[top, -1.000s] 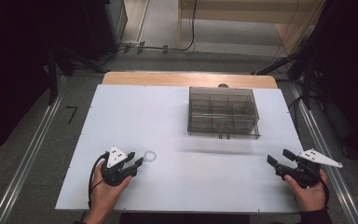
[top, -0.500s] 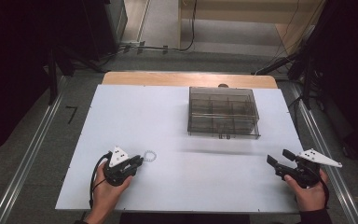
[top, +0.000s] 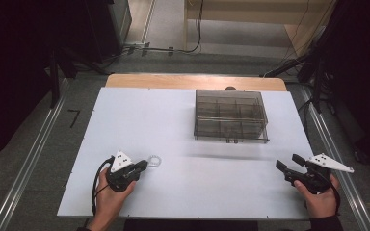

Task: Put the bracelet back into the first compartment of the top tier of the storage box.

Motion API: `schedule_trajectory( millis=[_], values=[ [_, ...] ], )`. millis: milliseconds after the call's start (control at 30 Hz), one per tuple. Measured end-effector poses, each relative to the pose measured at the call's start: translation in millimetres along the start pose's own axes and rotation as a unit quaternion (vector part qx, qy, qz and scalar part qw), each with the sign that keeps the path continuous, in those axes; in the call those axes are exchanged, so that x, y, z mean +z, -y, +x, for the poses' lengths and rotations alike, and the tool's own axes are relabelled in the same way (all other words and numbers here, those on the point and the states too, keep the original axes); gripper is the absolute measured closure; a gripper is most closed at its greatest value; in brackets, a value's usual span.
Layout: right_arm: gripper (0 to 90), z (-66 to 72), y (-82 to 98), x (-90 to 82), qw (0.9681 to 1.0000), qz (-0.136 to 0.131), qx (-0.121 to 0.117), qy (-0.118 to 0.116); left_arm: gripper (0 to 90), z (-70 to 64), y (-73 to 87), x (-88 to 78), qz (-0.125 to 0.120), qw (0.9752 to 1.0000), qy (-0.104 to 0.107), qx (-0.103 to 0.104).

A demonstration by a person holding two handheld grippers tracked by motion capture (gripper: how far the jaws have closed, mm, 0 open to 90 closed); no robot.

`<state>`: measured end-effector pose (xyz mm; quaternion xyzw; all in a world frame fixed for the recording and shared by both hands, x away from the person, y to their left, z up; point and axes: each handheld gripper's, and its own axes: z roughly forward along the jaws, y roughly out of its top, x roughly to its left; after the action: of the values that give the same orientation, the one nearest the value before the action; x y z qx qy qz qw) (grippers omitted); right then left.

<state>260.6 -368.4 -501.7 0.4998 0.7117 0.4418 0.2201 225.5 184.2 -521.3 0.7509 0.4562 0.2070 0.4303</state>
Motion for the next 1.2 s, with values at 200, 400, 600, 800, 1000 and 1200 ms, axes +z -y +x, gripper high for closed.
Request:
schedule_trajectory(
  millis=[200,400,600,800,1000,1200],
  values=[
    [23.8,0.0,0.1,0.3,1.0000,0.001,-0.001,0.000,86.8,-1.8,-4.9,-6.1,-0.018,0.9998,0.005,-0.002],
    [23.6,0.0,0.3,0.7,1.0000,0.002,-0.001,0.002,86.8,-0.3,-7.8,-11.0,-0.033,0.9993,0.011,-0.013],
    [22.0,0.1,0.4,1.4,1.0000,0.002,0.000,0.002,86.8,-1.4,-12.3,-16.5,-0.050,0.9982,0.021,-0.026],
    [20.6,0.3,0.8,2.8,1.0000,0.008,-0.001,0.004,86.8,-5.9,-17.4,-17.7,-0.062,0.9972,0.031,-0.027],
    [20.5,0.4,1.0,3.2,1.0000,0.009,-0.001,0.001,86.8,-7.5,-20.2,-17.4,-0.069,0.9965,0.035,-0.030],
    [20.5,0.4,0.9,3.2,1.0000,0.009,-0.001,0.000,86.8,-10.6,-26.4,-19.1,-0.082,0.9951,0.043,-0.034]
  ],
)
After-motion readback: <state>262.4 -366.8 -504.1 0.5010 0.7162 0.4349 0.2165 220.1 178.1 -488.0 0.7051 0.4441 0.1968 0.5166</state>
